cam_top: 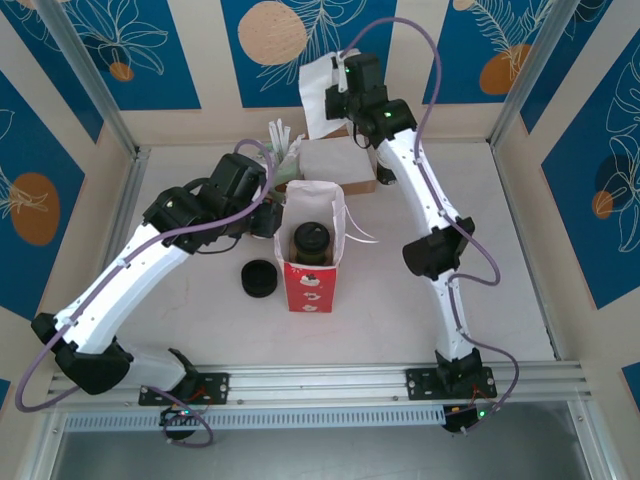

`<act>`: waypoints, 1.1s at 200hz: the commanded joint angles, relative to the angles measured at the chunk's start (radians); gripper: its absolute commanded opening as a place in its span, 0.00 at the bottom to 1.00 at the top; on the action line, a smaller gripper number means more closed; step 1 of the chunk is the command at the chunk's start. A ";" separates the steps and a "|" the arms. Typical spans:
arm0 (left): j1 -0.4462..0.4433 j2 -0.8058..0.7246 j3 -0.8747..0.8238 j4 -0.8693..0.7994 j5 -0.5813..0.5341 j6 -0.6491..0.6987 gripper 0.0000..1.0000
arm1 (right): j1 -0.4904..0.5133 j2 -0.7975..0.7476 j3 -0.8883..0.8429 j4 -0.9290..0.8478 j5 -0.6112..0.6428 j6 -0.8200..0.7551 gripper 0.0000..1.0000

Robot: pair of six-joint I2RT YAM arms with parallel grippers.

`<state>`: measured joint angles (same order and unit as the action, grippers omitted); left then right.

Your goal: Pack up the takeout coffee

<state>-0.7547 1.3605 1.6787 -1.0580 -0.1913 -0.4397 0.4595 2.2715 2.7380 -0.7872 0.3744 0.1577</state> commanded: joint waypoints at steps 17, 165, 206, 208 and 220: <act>0.007 -0.044 0.021 0.007 -0.042 0.000 0.28 | 0.042 -0.167 0.019 -0.099 -0.049 0.122 0.00; 0.011 -0.253 -0.205 0.106 -0.392 0.106 0.85 | 0.173 -0.559 -0.256 -0.155 -0.353 0.674 0.00; 0.011 -0.330 -0.307 0.142 -0.504 0.134 1.00 | 0.270 -0.660 -0.440 -0.119 -0.264 0.723 0.00; 0.011 -0.332 -0.311 0.143 -0.508 0.134 1.00 | 0.274 -0.666 -0.450 -0.113 -0.261 0.724 0.00; 0.011 -0.351 -0.332 0.148 -0.525 0.136 1.00 | 0.294 -0.690 -0.520 -0.092 -0.242 0.733 0.00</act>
<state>-0.7502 1.0462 1.3880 -0.9459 -0.6197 -0.3294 0.7200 1.6428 2.3089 -0.9257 0.0624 0.8421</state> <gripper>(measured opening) 0.997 0.057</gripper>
